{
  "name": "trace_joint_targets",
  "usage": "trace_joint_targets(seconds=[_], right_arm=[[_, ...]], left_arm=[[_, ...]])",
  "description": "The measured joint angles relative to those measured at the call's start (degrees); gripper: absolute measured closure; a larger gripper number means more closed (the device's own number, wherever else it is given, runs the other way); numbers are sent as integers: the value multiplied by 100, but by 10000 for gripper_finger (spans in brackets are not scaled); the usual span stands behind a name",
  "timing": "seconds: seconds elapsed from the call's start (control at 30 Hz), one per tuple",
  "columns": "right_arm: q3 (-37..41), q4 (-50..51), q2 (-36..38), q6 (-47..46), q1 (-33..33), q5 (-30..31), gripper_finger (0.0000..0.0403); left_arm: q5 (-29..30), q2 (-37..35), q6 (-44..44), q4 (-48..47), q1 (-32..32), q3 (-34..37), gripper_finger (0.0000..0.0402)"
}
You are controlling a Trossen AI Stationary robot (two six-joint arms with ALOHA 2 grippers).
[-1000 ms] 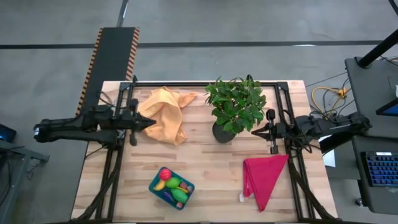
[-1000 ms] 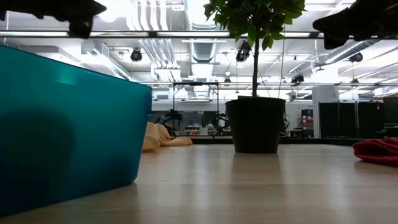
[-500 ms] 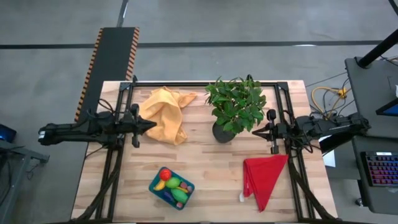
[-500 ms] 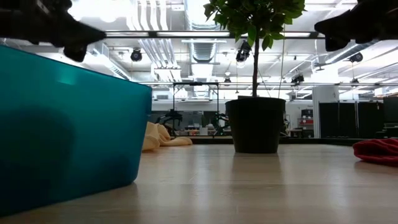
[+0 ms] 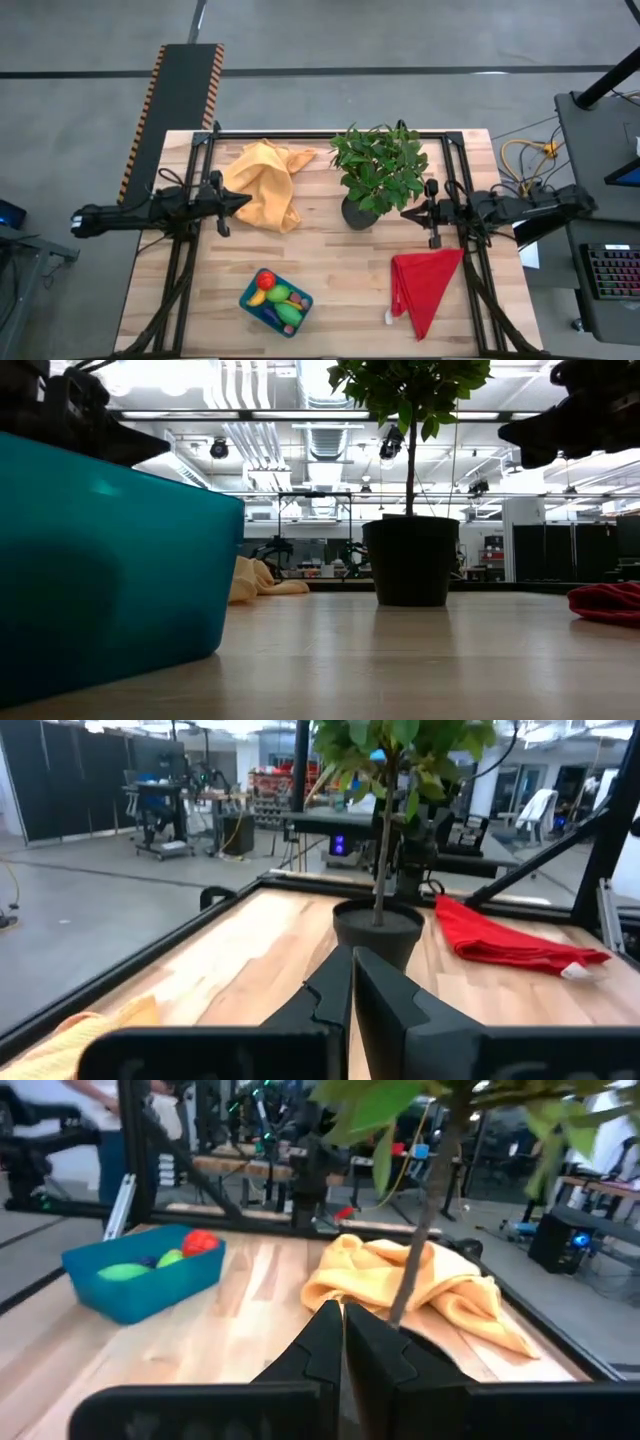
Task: Pick and placing Produce into tupperware
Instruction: Return to Home Position
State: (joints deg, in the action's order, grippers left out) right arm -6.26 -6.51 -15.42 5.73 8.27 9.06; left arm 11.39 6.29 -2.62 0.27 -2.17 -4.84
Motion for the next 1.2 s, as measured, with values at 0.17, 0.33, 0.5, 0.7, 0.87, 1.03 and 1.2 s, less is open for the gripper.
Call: trace_joint_targets(seconds=[0.17, 0.33, 0.5, 0.7, 0.87, 1.03, 1.2], right_arm=[[246, -627, 2, 7, -281, -305, 394], [482, -860, 0, -215, -661, -643, 394], [487, -915, 2, -286, -1076, -1261, 394], [574, -825, -3, -400, -1475, -1718, 394], [577, -774, 76, -550, -1503, -1961, 394], [575, -216, 532, -756, -1491, -1961, 394], [575, 452, 1253, -825, -1477, -1955, 394]], left_arm=[[0, -288, -1, 61, 0, 268, 401], [-32, -467, 0, -70, 0, 314, 401], [-80, -388, 39, -100, 0, 314, 401], [-125, -186, 3, -124, 2, 314, 401], [-121, -210, -12, -130, 0, 314, 401], [-119, -226, -7, -144, 0, 314, 401], [-129, -217, -26, -157, 1, 314, 402]])
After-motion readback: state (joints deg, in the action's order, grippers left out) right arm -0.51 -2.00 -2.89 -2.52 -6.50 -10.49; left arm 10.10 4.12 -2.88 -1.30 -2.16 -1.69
